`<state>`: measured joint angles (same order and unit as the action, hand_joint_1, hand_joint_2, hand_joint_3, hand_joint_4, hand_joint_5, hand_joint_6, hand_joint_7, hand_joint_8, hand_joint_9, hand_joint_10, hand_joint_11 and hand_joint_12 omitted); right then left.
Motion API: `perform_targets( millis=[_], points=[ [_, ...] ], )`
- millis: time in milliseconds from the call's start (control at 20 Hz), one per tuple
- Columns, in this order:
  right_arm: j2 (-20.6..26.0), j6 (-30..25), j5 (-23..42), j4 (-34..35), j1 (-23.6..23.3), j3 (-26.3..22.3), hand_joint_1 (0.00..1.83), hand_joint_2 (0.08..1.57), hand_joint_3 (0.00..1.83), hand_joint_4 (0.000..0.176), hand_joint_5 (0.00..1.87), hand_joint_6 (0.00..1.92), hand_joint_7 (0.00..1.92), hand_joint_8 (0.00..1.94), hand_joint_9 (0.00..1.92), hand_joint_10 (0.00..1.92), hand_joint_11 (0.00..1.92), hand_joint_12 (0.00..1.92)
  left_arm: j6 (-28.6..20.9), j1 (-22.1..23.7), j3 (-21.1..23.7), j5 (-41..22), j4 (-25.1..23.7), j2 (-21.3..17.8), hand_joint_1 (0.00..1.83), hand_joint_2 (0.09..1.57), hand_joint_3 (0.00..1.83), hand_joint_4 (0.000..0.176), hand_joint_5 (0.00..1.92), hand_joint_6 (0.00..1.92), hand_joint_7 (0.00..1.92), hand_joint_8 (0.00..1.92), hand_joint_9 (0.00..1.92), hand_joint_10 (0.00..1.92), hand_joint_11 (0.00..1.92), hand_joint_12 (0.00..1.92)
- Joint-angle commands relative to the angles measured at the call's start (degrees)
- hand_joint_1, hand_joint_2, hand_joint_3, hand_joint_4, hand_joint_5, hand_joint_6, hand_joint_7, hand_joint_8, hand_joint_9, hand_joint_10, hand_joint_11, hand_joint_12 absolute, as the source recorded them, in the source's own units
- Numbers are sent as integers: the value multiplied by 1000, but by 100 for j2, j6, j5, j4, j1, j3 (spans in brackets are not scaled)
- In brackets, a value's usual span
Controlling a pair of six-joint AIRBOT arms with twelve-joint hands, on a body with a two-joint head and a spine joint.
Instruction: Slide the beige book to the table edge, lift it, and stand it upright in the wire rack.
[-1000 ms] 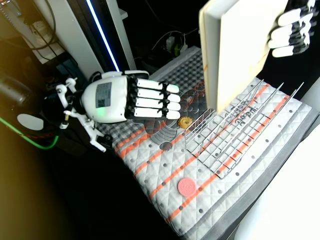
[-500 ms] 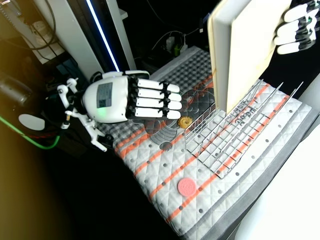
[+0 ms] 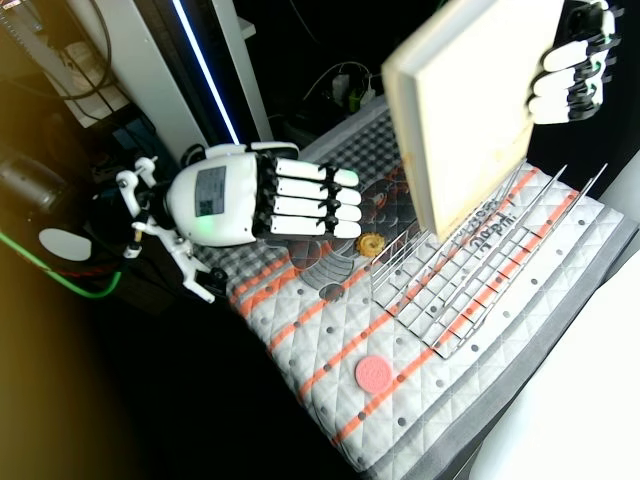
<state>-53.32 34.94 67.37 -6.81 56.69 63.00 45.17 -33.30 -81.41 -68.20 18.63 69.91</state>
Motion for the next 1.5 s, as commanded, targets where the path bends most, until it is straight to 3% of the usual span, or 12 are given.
perform_targets(
  millis=[0, 150, 200, 250, 300, 350, 750, 850, 1000, 1250, 1350, 1450],
  points=[
    [-5, -15, 727, 162, -32, 17, 0, 1381, 0, 0, 526, 0, 531, 1, 482, 2, 477, 3, -134, -4, -1, -721, 51, 6, 1496, 1078, 0, 0, 952, 850, 1056, 724, 1067, 941, 827, 1548],
    [-16, -23, 728, 163, -17, 17, 0, 1375, 0, 0, 534, 3, 532, 1, 481, 1, 485, 6, -140, -171, 36, -733, 205, 16, 1383, 1126, 4, 0, 760, 1069, 1017, 906, 983, 1222, 474, 1217],
    [-19, -26, 728, 164, -10, 17, 0, 1373, 0, 0, 546, 8, 540, 4, 471, 0, 488, 7, -145, -227, 50, -767, 289, 17, 1249, 1127, 1, 0, 590, 403, 862, 365, 804, 610, 260, 1095],
    [-21, -28, 728, 168, -9, 17, 0, 1376, 0, 0, 555, 11, 552, 9, 477, 3, 494, 9, -170, -279, 64, -811, 351, 13, 1103, 1104, 0, 23, 424, 109, 689, 102, 690, 236, 144, 1026],
    [-24, -31, 728, 173, -7, 17, 0, 1376, 0, 0, 561, 12, 563, 12, 484, 6, 498, 10, -194, -354, 94, -858, 414, -5, 1015, 1096, 0, 78, 316, 21, 572, 20, 622, 78, 106, 977],
    [-27, -33, 728, 177, -3, 16, 0, 1391, 3, 0, 553, 6, 553, 6, 488, 6, 505, 12, -195, -480, 162, -936, 518, -43, 896, 1045, 0, 165, 85, 0, 251, 0, 310, 2, 3, 887],
    [-54, -36, 727, 220, 36, 15, 1, 1423, 10, 15, 582, 12, 560, 6, 501, 7, 529, 16, -206, -763, 512, -1328, 769, -210, 807, 1069, 1, 176, 0, 0, 71, 1, 106, 2, 0, 440],
    [-65, -36, 726, 220, 36, 17, 21, 1419, 3, 18, 619, 9, 608, 8, 513, 3, 530, 9, -220, -757, 563, -1435, 812, -121, 860, 1091, 2, 145, 0, 0, 48, 3, 74, 4, 0, 223],
    [-112, -36, 725, 224, 36, 61, 8, 1409, 0, 20, 631, 8, 577, 0, 501, 0, 518, 8, -257, -619, 527, -1538, 883, 222, 787, 1065, 0, 173, 0, 0, 15, 2, 26, 1, 0, 11],
    [-151, -42, 725, 224, 36, 100, 23, 1425, 2, 0, 656, 6, 581, 3, 497, 1, 500, 3, -315, -419, 461, -1527, 890, 471, 744, 1035, 0, 176, 0, 0, 0, 0, 0, 0, 0, 0],
    [-121, -47, 725, 236, 36, 64, 21, 1410, 0, 14, 674, 10, 582, 2, 492, 0, 517, 9, -281, -489, 546, -1457, 853, 252, 751, 1053, 0, 176, 0, 0, 0, 0, 0, 0, 0, 0],
    [-48, -37, 726, 296, 39, 23, 28, 1409, 0, 0, 679, 10, 581, 1, 477, 0, 481, 1, -128, -585, 743, -1373, 636, -120, 759, 1029, 0, 176, 0, 0, 0, 0, 0, 0, 0, 0]
  ],
)
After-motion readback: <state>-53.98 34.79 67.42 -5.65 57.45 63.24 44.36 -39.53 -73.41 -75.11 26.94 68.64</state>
